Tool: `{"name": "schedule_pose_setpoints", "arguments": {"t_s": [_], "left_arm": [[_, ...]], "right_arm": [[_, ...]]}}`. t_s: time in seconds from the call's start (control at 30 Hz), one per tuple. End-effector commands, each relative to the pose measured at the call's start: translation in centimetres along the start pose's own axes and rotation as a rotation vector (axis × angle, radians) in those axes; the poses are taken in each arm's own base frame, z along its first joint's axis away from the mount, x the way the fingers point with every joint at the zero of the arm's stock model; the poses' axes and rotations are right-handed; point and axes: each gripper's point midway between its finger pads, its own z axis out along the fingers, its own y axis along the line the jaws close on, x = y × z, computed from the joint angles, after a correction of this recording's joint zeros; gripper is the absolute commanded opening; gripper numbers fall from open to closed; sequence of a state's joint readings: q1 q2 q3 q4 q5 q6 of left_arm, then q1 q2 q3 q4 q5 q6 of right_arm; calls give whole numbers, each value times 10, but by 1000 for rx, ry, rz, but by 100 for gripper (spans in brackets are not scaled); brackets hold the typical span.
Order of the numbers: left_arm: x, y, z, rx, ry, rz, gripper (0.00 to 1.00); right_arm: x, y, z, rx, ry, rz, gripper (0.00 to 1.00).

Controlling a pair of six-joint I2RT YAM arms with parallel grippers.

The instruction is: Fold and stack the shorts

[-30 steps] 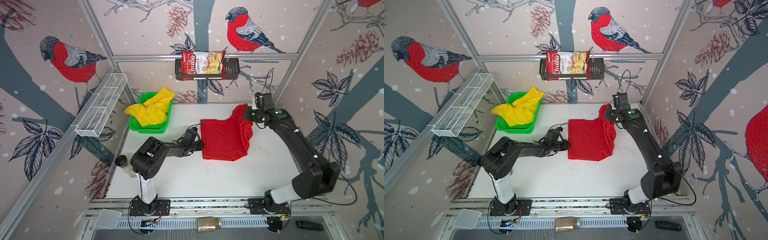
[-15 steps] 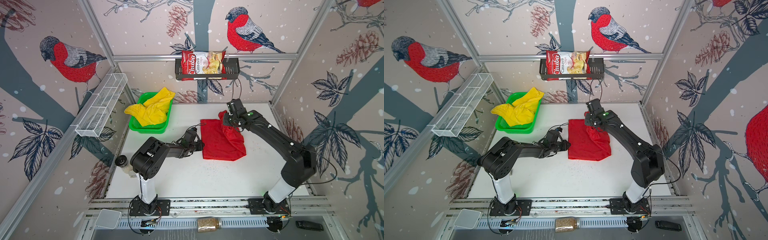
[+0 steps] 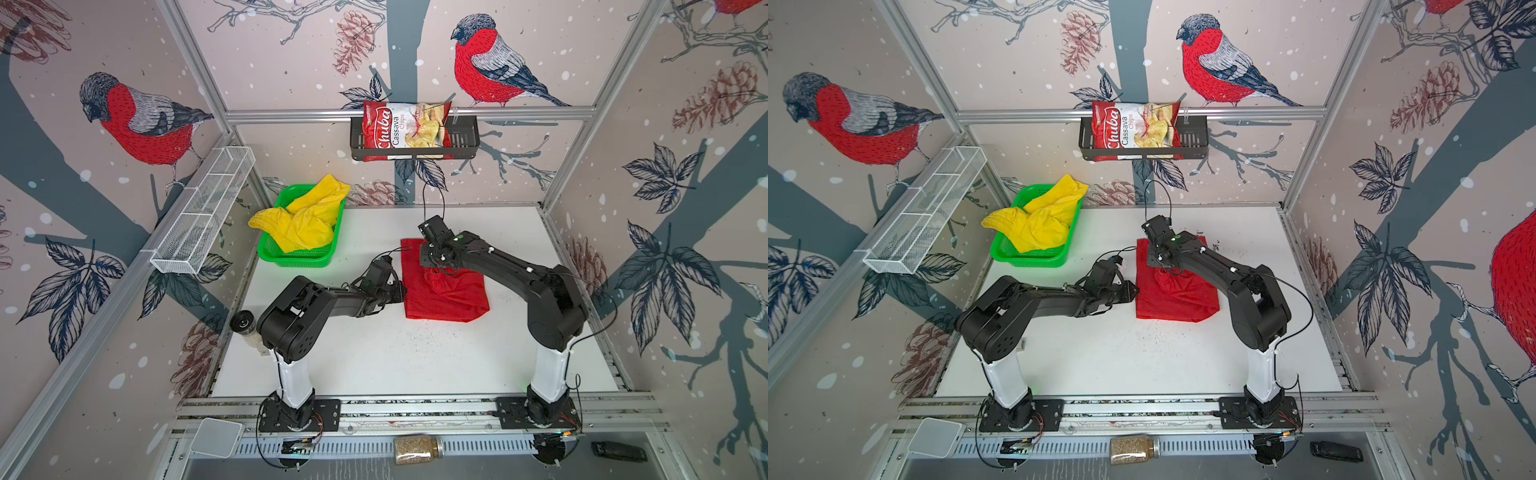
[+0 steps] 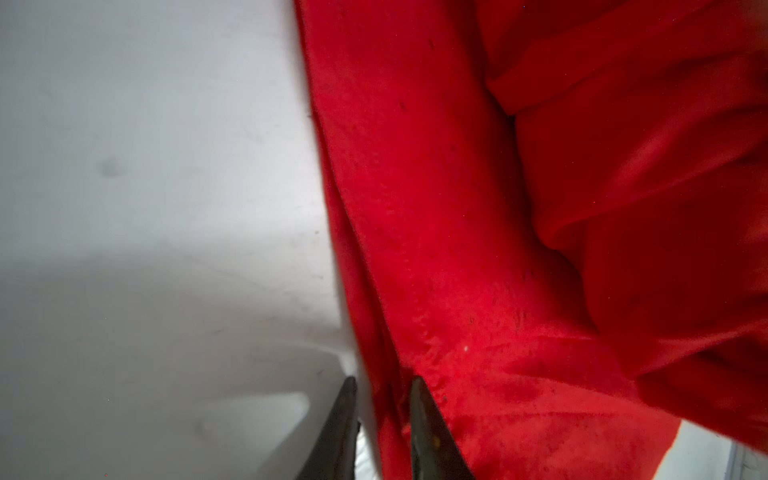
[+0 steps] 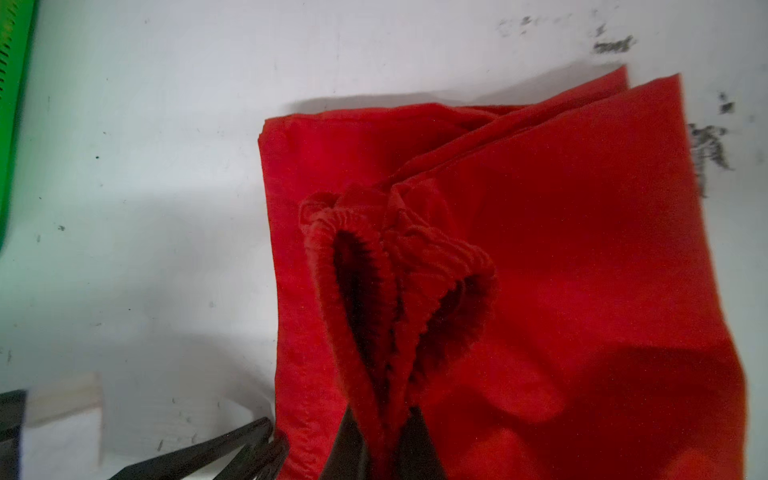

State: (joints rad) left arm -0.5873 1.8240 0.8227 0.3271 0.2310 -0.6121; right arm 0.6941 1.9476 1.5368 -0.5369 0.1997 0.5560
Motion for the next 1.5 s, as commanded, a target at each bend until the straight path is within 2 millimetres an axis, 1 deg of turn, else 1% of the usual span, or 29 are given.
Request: {"name": "schedule_pose_setpoints", "arguments": {"t_s": [0.0,0.13,0.2,0.27,0.3,0.37,0.43,0.5,0.57,0.6,0.7,0.77,0.8,0.9,1.0,1.1,1.27,1.37,1.43,1.47], "left_arm": [[-1,9,-12,-43,-9,-9,28],[-8,16,-31,-81,-60,-14,31],[-9,24,-41,-110,-79,-17,32],[-9,30,-49,-133,-87,-16,33],[-9,32,-53,-142,-92,-15,33],[-10,36,-61,-161,-105,-14,33],[-13,38,-70,-179,-125,-13,34],[-17,41,-80,-195,-147,-14,35],[-21,42,-89,-207,-170,-17,35],[-22,42,-93,-211,-182,-17,35],[-26,43,-106,-236,-216,-17,35],[-28,46,-115,-260,-240,-24,35],[-29,49,-119,-277,-253,-26,35],[-30,55,-130,-318,-283,-24,36],[-30,59,-135,-341,-294,-12,36],[-29,61,-137,-352,-290,-7,36],[-28,60,-138,-346,-292,-15,36],[-28,60,-138,-347,-295,-15,36],[-29,61,-139,-350,-300,-15,36],[-29,60,-140,-350,-299,-11,36]], "right_arm": [[6,25,17,-87,13,10,11],[23,44,39,-161,68,8,21],[30,55,47,-213,89,3,30],[36,65,53,-261,110,-6,44],[37,69,55,-287,117,-12,48],[38,77,55,-327,126,-22,54],[33,85,45,-366,114,-26,59],[18,89,26,-386,79,-31,64],[2,88,5,-376,42,-42,66],[-9,86,-7,-360,17,-48,67],[-26,72,-32,-289,-33,-50,68],[-26,60,-38,-230,-44,-40,68],[-24,55,-38,-202,-42,-36,68],[-6,48,-23,-144,-5,-44,68],[11,51,-5,-131,43,-62,68],[24,57,15,-136,89,-81,68],[47,57,50,-124,161,-102,68],[57,49,69,-94,186,-117,66],[64,37,83,-55,207,-133,64],[69,30,89,-41,221,-143,61]]}}
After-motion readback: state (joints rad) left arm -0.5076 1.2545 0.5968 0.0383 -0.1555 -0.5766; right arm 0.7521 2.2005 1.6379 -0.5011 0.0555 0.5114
